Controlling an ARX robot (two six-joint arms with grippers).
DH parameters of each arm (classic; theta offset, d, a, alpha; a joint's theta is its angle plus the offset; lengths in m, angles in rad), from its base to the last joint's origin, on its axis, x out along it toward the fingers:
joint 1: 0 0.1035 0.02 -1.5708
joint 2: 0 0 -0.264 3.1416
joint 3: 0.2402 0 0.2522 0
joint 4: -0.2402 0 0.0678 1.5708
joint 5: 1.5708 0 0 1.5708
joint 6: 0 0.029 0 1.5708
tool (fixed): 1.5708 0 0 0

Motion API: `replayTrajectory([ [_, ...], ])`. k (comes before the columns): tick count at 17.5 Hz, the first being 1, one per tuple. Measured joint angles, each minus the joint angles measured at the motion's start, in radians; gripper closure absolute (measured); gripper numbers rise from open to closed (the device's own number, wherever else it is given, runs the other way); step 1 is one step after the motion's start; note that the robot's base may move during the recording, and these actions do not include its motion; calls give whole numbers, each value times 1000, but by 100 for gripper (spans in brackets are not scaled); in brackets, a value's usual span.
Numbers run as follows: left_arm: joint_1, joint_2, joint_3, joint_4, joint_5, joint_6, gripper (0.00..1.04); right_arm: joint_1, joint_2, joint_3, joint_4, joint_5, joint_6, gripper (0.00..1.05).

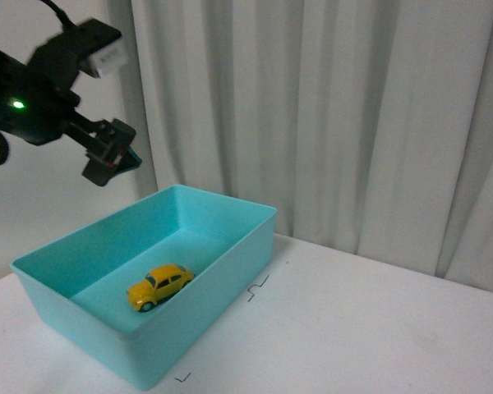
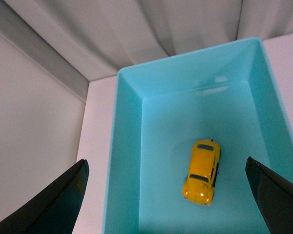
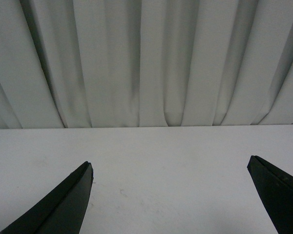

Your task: Wind up and store yellow beetle toy

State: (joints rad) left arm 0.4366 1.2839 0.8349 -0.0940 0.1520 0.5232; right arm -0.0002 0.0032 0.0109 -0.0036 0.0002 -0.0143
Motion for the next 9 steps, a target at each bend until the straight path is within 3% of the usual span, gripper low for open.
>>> replayTrajectory([
  [1,20,-105,-50,-31,20,0,7,0,0,0,0,0,0,7],
  [2,66,-251,-162,116,127,-62,12,0,0,0,0,0,0,7],
  [3,73,-439,-295,294,272,-228,26,0,0,0,0,1,0,7],
  [4,41,-587,-370,270,306,-331,37,0,0,0,0,0,0,7],
  [5,-6,-717,-438,237,293,-424,50,0,0,0,0,0,0,7],
  [9,-129,-854,-563,250,156,-499,84,0,0,0,0,0,0,7],
])
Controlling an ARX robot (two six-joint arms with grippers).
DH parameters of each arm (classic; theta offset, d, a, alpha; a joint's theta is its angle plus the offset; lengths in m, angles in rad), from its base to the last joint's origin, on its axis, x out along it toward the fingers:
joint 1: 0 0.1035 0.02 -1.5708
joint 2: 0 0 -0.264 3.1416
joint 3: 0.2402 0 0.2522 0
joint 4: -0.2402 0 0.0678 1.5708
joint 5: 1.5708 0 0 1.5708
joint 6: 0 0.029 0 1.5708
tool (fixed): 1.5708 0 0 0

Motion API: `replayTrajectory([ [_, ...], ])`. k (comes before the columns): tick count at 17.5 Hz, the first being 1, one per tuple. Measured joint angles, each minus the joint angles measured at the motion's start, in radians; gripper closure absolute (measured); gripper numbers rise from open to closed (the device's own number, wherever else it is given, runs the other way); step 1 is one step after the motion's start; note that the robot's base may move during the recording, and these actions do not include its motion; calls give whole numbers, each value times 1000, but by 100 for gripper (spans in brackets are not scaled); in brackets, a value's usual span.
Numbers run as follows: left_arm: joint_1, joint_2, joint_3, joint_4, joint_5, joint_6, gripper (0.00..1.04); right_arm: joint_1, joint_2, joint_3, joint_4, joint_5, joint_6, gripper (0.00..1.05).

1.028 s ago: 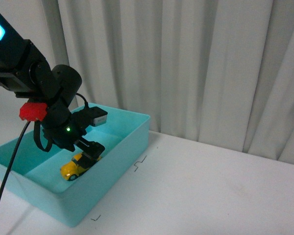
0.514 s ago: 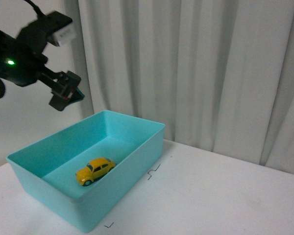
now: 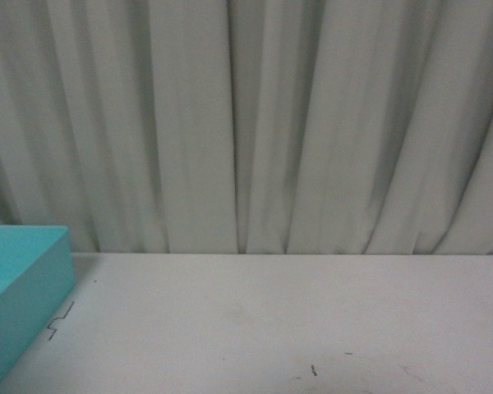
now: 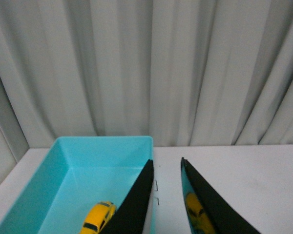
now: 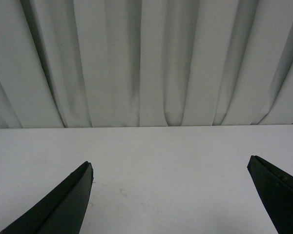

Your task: Wind up and store yellow beetle toy

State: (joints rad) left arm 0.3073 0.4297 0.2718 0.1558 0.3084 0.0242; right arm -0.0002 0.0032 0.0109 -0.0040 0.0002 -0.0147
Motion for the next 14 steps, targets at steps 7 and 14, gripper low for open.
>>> replayTrajectory([
  [7,-195,-158,-153,-13,-205,-18,103,0,0,0,0,0,0,7],
  [14,-307,-316,-210,-149,-309,-19,103,0,0,0,0,0,0,7],
])
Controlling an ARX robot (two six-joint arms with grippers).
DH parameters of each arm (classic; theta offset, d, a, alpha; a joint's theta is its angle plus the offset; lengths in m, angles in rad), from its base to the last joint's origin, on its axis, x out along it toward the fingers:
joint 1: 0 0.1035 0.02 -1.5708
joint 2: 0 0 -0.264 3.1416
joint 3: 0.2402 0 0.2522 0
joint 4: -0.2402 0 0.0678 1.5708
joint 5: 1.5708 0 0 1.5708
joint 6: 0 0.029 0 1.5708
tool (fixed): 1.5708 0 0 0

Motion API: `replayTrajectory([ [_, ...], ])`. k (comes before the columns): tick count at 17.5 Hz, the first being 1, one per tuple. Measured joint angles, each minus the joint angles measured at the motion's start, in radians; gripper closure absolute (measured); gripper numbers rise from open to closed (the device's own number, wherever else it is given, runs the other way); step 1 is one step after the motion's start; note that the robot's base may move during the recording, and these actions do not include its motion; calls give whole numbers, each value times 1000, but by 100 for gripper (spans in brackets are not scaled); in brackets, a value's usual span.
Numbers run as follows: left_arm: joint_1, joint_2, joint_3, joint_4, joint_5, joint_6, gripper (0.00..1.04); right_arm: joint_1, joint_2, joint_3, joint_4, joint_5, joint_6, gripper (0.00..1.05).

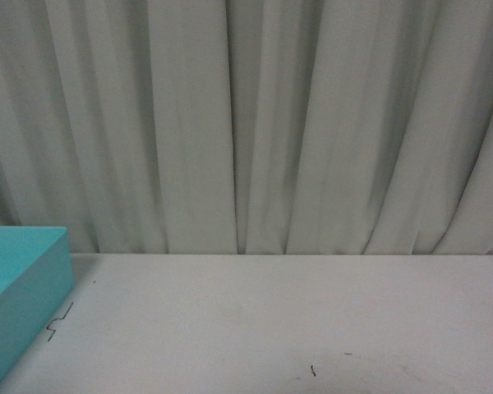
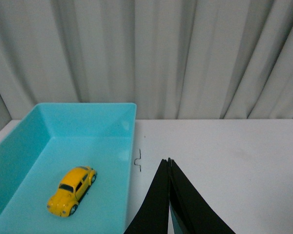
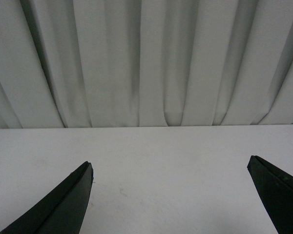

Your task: Wind up and store yellow beetle toy

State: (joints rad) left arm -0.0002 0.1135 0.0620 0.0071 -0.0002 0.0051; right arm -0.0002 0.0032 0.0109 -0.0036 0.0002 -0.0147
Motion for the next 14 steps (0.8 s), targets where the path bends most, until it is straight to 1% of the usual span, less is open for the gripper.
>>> replayTrajectory([
  [1,0,-62,-14,-22,0,0,103,0,0,0,0,0,0,7],
  [5,0,-104,-42,-5,0,0,103,0,0,0,0,0,0,7],
  [14,0,-108,-52,-11,0,-1,103,0,0,0,0,0,0,7],
])
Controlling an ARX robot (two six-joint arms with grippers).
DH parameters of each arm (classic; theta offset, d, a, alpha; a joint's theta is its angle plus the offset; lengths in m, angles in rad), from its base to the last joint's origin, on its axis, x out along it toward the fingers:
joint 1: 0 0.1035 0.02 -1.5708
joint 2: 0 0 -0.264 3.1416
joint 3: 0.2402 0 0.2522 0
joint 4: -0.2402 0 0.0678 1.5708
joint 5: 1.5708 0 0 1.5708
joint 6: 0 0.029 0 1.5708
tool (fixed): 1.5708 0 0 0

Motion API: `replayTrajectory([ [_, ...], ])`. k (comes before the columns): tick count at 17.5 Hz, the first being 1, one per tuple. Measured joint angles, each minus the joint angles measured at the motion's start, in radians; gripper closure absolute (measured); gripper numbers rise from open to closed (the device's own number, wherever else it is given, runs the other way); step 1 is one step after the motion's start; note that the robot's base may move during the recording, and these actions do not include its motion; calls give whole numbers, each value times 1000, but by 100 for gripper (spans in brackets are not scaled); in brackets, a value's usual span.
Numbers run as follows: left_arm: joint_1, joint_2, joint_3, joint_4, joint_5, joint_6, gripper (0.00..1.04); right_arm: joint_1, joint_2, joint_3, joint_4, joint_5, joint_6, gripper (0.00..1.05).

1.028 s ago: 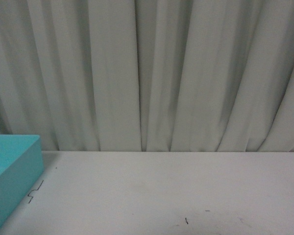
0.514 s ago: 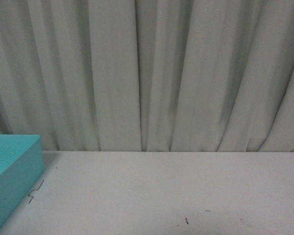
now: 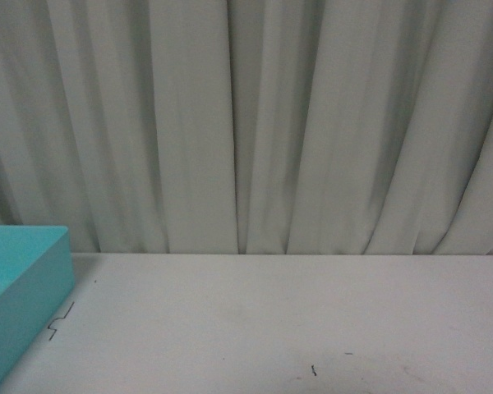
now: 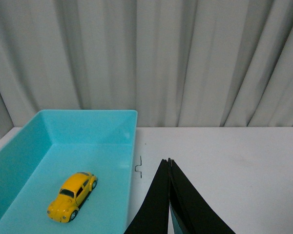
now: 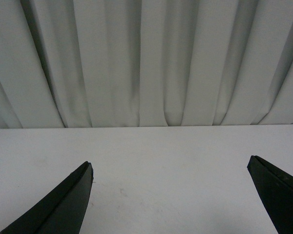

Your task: Wind up and store yellow beetle toy

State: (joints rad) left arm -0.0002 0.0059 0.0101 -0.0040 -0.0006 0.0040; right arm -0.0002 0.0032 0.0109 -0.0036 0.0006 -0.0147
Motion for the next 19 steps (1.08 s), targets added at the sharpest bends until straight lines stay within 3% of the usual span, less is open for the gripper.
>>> replayTrajectory([
  [3,0,0,0,0,0,-2,102,0,0,0,0,0,0,7],
  [10,0,0,0,0,0,-1,41,0,0,0,0,0,0,7],
  [13,0,0,0,0,0,0,6,0,0,0,0,0,0,7],
  [19,0,0,0,1,0,-1,7,0,0,0,2,0,0,7],
])
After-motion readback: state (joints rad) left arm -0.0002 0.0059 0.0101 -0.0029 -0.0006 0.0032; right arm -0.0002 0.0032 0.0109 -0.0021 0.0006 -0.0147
